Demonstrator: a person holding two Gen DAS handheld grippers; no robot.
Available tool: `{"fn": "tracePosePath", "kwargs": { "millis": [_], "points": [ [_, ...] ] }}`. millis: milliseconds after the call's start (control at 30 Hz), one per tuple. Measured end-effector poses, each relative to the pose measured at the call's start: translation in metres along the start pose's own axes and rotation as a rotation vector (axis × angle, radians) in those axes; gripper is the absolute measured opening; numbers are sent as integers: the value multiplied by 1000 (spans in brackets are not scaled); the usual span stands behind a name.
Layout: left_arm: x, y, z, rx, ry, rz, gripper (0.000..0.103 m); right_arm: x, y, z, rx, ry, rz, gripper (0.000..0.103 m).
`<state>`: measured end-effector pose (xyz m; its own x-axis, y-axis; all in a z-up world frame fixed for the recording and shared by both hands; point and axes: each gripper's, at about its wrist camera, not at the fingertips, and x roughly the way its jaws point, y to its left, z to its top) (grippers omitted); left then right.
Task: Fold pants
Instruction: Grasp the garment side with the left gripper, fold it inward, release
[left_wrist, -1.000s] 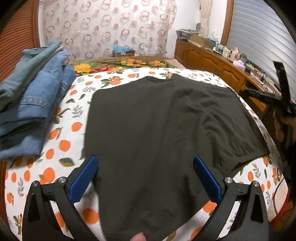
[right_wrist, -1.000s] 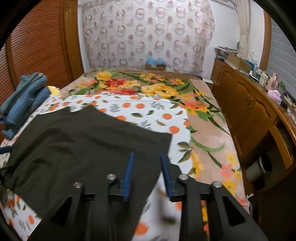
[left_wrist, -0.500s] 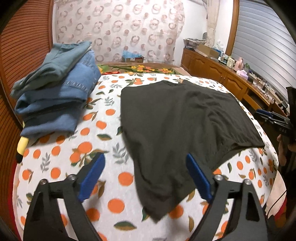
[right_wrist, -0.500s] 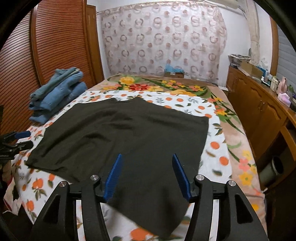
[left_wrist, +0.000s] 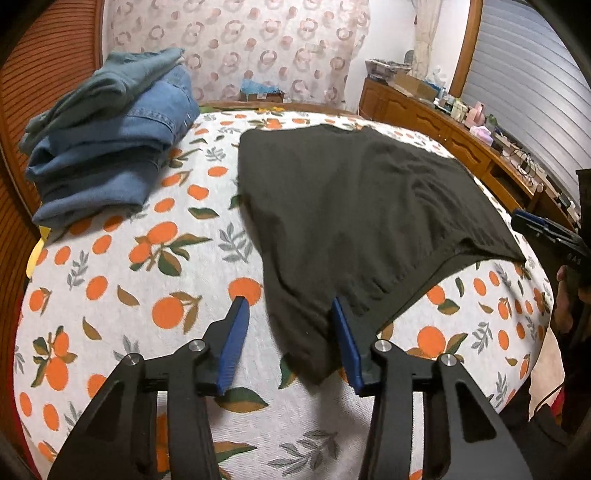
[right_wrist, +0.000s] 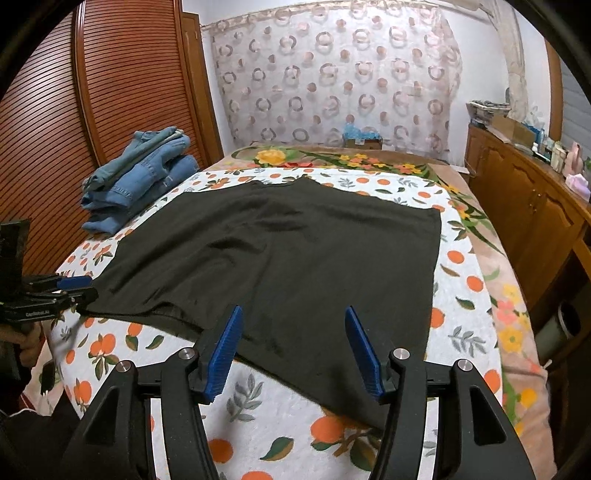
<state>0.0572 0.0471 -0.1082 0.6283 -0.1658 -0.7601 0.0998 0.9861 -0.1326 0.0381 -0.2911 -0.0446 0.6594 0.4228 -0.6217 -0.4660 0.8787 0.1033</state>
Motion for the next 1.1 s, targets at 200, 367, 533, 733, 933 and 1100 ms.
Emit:
{"fn": "tracePosePath", "kwargs": {
  "millis": [200,367,533,733,933,1100],
  "points": [
    [4,-9,5,28,3,-6,7,1,2,2,10,-4,-1,60],
    [-1,-22,19,54,-25,-32,5,10,12,3,22,-8,-11,60],
    [-14,-51,52,122,-83,-69,5,9,7,0,40,-17,-9,60],
    [-13,-100,89,213,-119,-132,5,5,-3,-7,71,-29,-7,60],
    [-4,-141,121,265,-126,-205,5,-2,-17,-11,92,-40,-21,60],
    [-5,-174,139,315,-134,-244,5,-11,-31,-15,109,-50,-30,60]
  ]
}}
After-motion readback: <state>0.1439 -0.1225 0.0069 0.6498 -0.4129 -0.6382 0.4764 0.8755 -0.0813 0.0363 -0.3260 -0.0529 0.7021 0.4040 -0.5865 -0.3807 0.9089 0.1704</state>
